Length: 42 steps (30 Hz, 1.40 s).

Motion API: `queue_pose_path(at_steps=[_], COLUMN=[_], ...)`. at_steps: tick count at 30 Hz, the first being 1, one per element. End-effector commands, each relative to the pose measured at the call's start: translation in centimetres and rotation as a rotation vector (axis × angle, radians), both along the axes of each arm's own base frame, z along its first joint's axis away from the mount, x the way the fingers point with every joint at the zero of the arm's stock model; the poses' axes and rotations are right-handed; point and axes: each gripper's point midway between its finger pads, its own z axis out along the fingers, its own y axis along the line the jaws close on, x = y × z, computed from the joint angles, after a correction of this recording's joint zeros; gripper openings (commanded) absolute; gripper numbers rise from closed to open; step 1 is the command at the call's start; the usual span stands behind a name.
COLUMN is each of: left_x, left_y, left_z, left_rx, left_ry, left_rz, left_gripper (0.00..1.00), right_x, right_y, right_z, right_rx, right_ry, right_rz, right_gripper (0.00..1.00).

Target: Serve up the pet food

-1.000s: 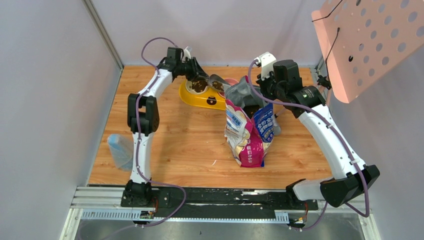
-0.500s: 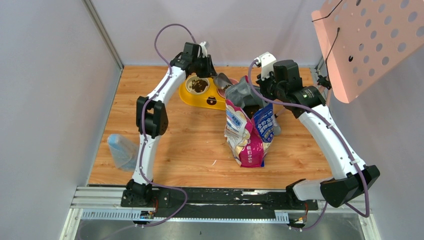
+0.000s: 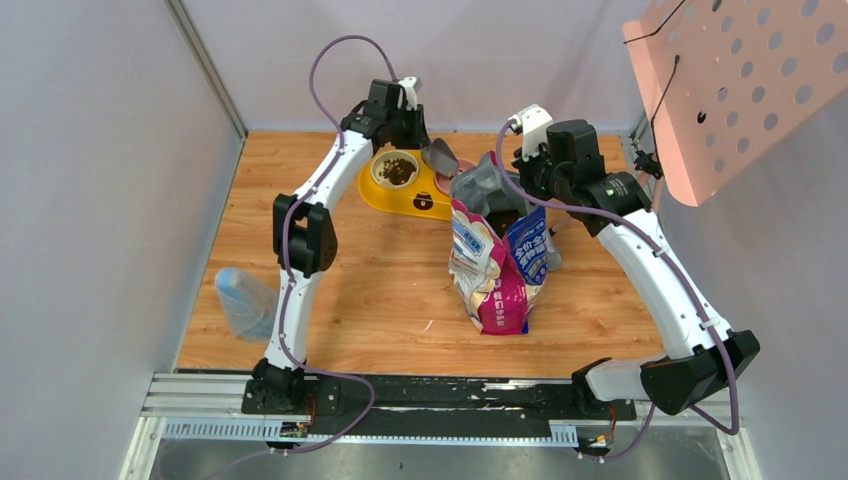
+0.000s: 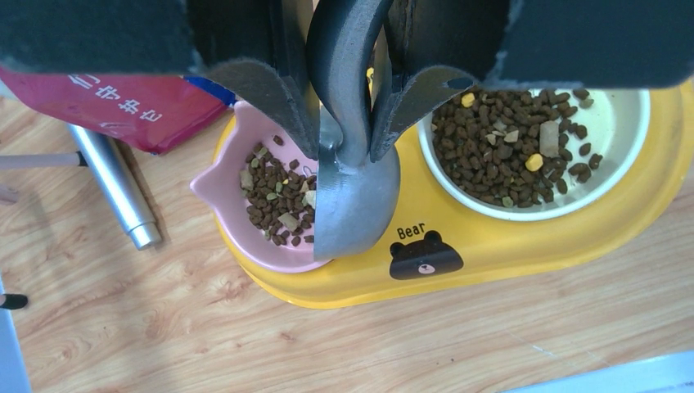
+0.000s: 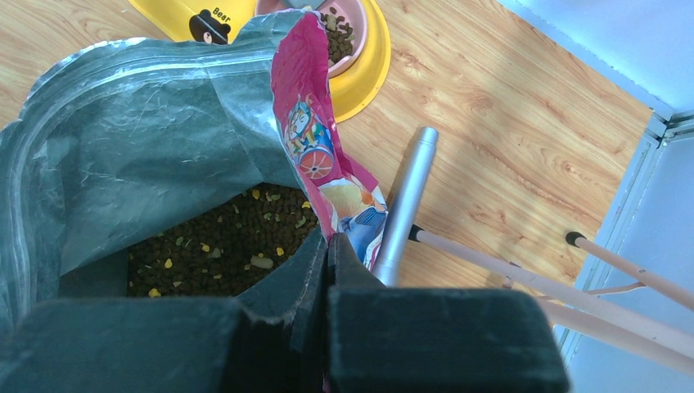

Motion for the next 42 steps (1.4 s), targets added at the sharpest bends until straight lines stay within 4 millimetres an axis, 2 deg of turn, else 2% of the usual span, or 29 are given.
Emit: queue_pose_path(at_steps=[1,2,6,7,8,9,12,13,14,15,16,17,18,19,20,21,22,23,24,25,26,28,30,32,34,39,42], left_x=[1.4,1.0,-0.7,-1.2,-1.9,-2.3,-4.3,-5.2,-5.6,-6.5,-7.0,-7.9,-8.4,-9.2,-9.7,-10.8,-11.2,-12.6,-12.7,-14.1,-14.7,-17.4,-19.9,-21.8,-23.5,-25.4,-26.2], left_y=[2.8,2.6,1.9,1.7,1.9,1.9,2.5,2.8,3.0,3.5,3.8,4.4,4.8,5.4,5.8,6.4,6.7,7.2,7.4,7.7,7.7,6.4,5.0,3.7,1.9,-1.3,-3.1], left_z=[6.2,7.8,11.8,12.1,13.5,13.5,15.2,16.6,16.0,17.4,16.7,18.1,17.5,18.8,18.7,20.4,20.9,23.4,24.4,26.7,28.1,30.9,32.3,32.6,31.9,27.7,25.9], left_rx=[0.068,0.047,-0.028,-0.038,-0.049,-0.05,-0.046,-0.049,-0.032,-0.031,-0.011,-0.008,0.009,0.013,0.026,0.024,0.035,0.023,0.025,0.009,-0.002,-0.065,-0.142,-0.206,-0.24,-0.208,-0.187], left_ry=[-0.217,-0.247,-0.296,-0.292,-0.311,-0.306,-0.329,-0.354,-0.349,-0.378,-0.369,-0.396,-0.382,-0.404,-0.398,-0.436,-0.467,-0.536,-0.594,-0.659,-0.708,-0.766,-0.764,-0.719,-0.657,-0.531,-0.496], left_rz=[0.032,0.022,-0.027,-0.039,-0.044,-0.051,-0.073,-0.078,-0.086,-0.084,-0.087,-0.074,-0.072,-0.055,-0.052,-0.047,-0.052,-0.049,-0.05,-0.059,-0.071,-0.184,-0.294,-0.373,-0.437,-0.546,-0.599], left_gripper=[0.0,0.0,0.0,0.0,0.0,0.0,0.0,0.0,0.0,0.0,0.0,0.0,0.0,0.0,0.0,0.0,0.0,0.0,0.0,0.0,0.0,0.0,0.0,0.0,0.0,0.0,0.0], right_x=[0.4,0.4,0.3,0.2,0.2,0.2,0.0,0.0,-0.1,-0.2,-0.3,-0.5,-0.6,-0.7,-0.8,-0.9,-0.9,-1.0,-1.0,-0.9,-0.8,-0.5,-0.2,0.3,0.5,1.1,1.2], right_y=[0.6,0.6,0.5,0.4,0.4,0.3,0.3,0.2,0.2,0.2,0.1,0.1,0.1,0.1,0.1,0.1,0.1,0.0,0.0,0.0,0.1,0.2,0.4,0.5,1.1,1.7,1.5], right_z=[1.7,1.8,1.8,1.9,1.9,2.0,2.2,2.1,2.1,2.1,2.1,2.1,2.0,2.0,2.1,2.2,2.2,2.1,2.2,2.3,2.4,2.7,3.3,4.0,4.6,6.1,5.9], right_rx=[0.047,0.048,0.046,0.045,0.044,0.045,0.049,0.049,0.05,0.051,0.052,0.054,0.057,0.06,0.066,0.072,0.074,0.075,0.075,0.076,0.078,0.091,0.114,0.139,0.176,0.208,0.205], right_ry=[-0.068,-0.069,-0.079,-0.082,-0.086,-0.088,-0.095,-0.095,-0.097,-0.098,-0.099,-0.1,-0.101,-0.102,-0.105,-0.107,-0.107,-0.109,-0.112,-0.117,-0.122,-0.129,-0.136,-0.142,-0.142,-0.171,-0.174], right_rz=[0.011,0.012,0.012,0.012,0.012,0.012,0.013,0.013,0.013,0.013,0.014,0.017,0.019,0.019,0.018,0.016,0.016,0.016,0.016,0.017,0.016,0.012,0.001,-0.016,0.0,0.009,0.006], right_gripper=[0.0,0.0,0.0,0.0,0.0,0.0,0.0,0.0,0.0,0.0,0.0,0.0,0.0,0.0,0.0,0.0,0.0,0.0,0.0,0.0,0.0,0.0,0.0,0.0,0.0,0.0,0.0])
